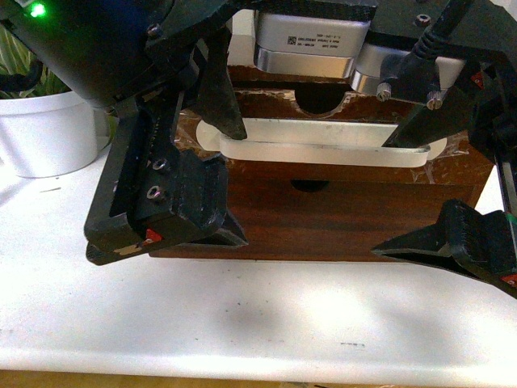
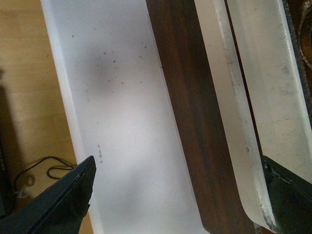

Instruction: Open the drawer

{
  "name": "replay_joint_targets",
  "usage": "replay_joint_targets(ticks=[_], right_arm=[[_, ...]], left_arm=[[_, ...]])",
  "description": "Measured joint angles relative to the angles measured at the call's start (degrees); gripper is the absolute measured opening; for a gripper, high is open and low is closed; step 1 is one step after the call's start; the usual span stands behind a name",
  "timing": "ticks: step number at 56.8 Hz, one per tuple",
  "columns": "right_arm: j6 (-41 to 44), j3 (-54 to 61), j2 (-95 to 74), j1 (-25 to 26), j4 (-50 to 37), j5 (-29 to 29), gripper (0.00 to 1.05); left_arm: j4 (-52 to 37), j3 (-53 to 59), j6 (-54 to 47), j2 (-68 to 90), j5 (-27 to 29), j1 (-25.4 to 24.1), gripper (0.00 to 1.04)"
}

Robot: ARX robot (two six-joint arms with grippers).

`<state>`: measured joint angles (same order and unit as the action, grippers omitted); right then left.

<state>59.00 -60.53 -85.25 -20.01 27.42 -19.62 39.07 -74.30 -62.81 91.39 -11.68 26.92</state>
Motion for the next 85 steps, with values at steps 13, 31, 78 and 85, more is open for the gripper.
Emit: replay_joint_targets(ticks=[13, 31, 78, 85], right_arm=[[1.44, -0.09, 1.77, -0.87, 4.59, -0.02, 0.96], [2.51, -0.13, 2.91, -1.57, 7.45, 0.17, 0.96], [0.46, 1.64, 4.5, -2.03, 5.35, -2.99, 0.96], [-1.14, 2.4, 4.76, -1.75, 3.15, -4.28, 0.96]], left_arm=[[4.0, -0.02, -1.68, -1.18, 0.52, 0.96, 0.99], [6.97, -0.31, -3.08, -1.92, 0.79, 1.68, 0.99], [-0.63, 2.84, -4.0, -3.63, 1.22, 1.27, 0.98], [-2.58, 2.89, -2.84, -3.63, 0.15, 0.63, 0.98]])
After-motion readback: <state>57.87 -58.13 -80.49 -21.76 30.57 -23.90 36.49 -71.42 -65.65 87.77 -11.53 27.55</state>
